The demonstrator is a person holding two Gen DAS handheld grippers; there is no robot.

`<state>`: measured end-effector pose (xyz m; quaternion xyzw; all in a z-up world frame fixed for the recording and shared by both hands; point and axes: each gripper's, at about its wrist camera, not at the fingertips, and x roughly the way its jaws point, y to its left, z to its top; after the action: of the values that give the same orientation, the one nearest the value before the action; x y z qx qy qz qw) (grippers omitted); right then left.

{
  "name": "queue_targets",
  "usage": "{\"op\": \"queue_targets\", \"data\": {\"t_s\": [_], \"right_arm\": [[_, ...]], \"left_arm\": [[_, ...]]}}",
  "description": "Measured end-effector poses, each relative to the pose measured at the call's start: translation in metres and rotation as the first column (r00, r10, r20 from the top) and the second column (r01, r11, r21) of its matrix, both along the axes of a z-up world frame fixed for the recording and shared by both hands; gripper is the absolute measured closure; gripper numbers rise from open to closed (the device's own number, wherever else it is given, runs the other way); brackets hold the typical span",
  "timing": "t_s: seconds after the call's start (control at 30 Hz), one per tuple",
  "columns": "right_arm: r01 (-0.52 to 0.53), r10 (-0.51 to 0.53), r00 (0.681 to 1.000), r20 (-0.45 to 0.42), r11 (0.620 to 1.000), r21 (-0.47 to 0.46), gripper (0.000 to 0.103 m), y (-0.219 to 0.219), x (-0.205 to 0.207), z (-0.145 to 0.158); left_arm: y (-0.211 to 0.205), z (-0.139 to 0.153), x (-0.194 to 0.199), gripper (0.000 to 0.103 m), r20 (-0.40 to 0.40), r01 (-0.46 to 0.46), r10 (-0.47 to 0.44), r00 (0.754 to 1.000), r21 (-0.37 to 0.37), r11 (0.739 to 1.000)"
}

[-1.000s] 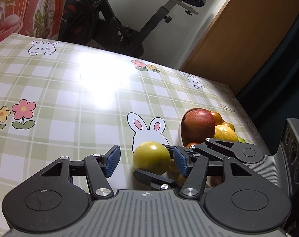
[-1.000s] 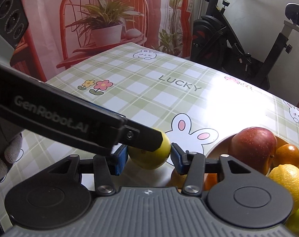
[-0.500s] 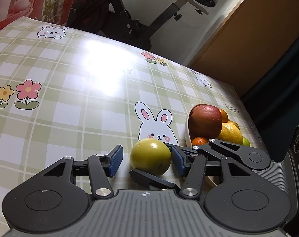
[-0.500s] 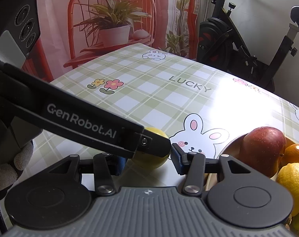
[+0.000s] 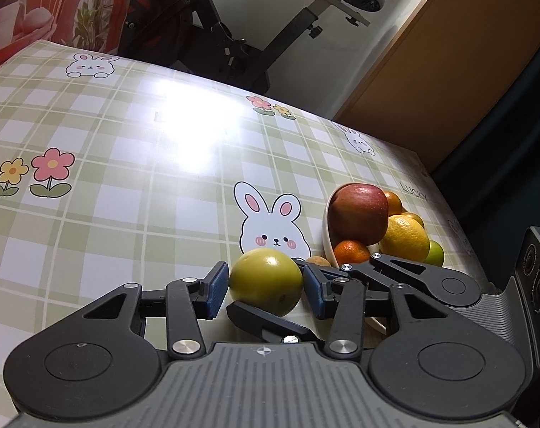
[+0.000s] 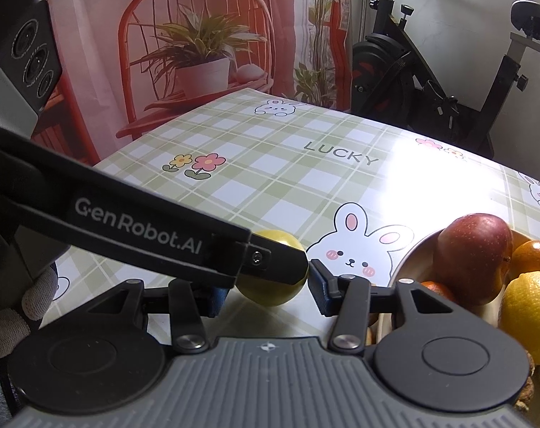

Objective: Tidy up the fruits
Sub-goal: 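Carry the yellow-green apple onto the plate beside the lemon, open the left tool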

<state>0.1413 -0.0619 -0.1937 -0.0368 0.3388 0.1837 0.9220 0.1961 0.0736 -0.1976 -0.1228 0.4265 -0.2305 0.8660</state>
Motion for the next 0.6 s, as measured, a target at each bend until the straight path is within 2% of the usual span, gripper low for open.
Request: {"op": "queue_targets", "data": {"t_s": [0.3,0.6], "right_arm": [[0.053,-0.058,0.996,0.074,0.997,0.061,0.053,-0.023,-0.027,0.026],[0.141,-0.156,0.979,0.129,0.983,0.119,0.053,-0.074,-0.057,0.047]], "left_arm": [[-0.024,0.034,-0.015,0.054,0.063,0.041,-0.043,0.997,0.037,0.998],[-0.082,0.062,-0.022,0.054,0.109,0.127,-0.135,0.985,0.082,0.989]]}}
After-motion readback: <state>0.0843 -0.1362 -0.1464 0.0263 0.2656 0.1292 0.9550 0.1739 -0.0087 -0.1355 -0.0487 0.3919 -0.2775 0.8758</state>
